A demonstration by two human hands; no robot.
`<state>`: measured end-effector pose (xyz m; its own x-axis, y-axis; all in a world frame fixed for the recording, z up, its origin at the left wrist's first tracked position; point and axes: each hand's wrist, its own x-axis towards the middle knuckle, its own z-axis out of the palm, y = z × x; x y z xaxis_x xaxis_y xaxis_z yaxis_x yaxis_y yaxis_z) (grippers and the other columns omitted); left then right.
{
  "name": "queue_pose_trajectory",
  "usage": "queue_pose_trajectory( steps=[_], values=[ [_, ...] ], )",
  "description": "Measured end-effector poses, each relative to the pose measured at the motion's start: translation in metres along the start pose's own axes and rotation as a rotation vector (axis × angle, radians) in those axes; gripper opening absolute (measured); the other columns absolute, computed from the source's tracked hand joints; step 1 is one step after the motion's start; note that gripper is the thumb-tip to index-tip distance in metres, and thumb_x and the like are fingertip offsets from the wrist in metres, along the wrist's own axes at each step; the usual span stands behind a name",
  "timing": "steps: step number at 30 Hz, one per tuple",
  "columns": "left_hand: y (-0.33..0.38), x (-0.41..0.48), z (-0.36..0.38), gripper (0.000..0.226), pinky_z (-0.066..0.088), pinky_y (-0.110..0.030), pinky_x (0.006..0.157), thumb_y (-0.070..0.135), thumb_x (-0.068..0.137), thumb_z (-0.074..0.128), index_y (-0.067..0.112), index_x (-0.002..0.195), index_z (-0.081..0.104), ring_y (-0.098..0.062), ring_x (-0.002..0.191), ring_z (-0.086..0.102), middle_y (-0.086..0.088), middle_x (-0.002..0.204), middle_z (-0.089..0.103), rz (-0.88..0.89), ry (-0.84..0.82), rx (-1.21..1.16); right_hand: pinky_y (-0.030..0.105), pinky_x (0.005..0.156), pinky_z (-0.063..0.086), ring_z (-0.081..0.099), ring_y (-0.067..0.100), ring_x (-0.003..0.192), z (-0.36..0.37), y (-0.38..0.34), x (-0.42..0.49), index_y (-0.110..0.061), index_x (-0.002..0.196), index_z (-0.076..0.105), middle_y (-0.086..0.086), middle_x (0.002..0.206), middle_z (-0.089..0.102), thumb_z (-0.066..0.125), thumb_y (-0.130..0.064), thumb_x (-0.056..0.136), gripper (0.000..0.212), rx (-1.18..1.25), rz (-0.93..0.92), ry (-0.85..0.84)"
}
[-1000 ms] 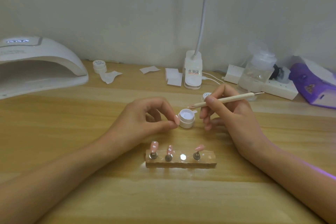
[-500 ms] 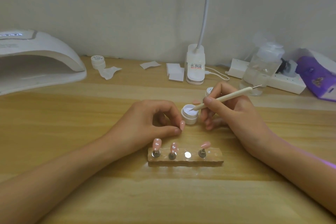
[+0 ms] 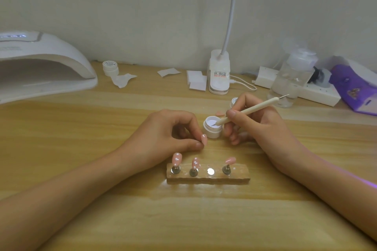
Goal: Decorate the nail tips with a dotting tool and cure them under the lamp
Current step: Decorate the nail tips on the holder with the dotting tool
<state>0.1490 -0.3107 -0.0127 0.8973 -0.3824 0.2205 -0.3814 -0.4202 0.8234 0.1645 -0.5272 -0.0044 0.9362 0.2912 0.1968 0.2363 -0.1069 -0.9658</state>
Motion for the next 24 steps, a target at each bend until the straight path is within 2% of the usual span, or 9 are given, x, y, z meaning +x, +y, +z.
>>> queue_pose_trajectory(
  steps=[6,16,24],
  values=[
    [0.0024,0.0007,-0.0017,0.021,0.039,-0.004,0.062,0.01,0.075,0.082,0.027,0.071,0.07,0.003,0.068,0.058,0.02,0.072,0.069,0.008,-0.019,0.028,0.028,0.052,0.053,0.059,0.018,0.057,-0.0016,-0.0005,-0.0006,-0.01,0.079,0.051,0.009,0.066,0.065,0.062,-0.021,0.09,0.019,0.092,-0.022,0.054],
    [0.0049,0.003,-0.0012,0.021,0.038,-0.008,0.058,0.014,0.074,0.082,0.03,0.07,0.069,-0.001,0.059,0.052,0.02,0.071,0.068,0.048,-0.035,0.051,0.026,0.055,0.053,0.066,0.019,0.062,-0.0029,-0.0046,-0.0039,-0.014,0.082,0.051,0.008,0.07,0.069,0.062,-0.029,0.088,0.02,0.146,-0.186,0.153],
    [0.0032,0.0029,-0.002,0.026,0.037,-0.006,0.057,0.012,0.075,0.082,0.033,0.07,0.068,0.0,0.057,0.055,0.019,0.071,0.069,0.04,-0.052,0.028,0.024,0.049,0.051,0.063,0.017,0.055,-0.0036,-0.0086,-0.0039,-0.013,0.077,0.049,0.008,0.065,0.067,0.067,-0.027,0.081,0.024,0.185,-0.064,0.141]
  ],
)
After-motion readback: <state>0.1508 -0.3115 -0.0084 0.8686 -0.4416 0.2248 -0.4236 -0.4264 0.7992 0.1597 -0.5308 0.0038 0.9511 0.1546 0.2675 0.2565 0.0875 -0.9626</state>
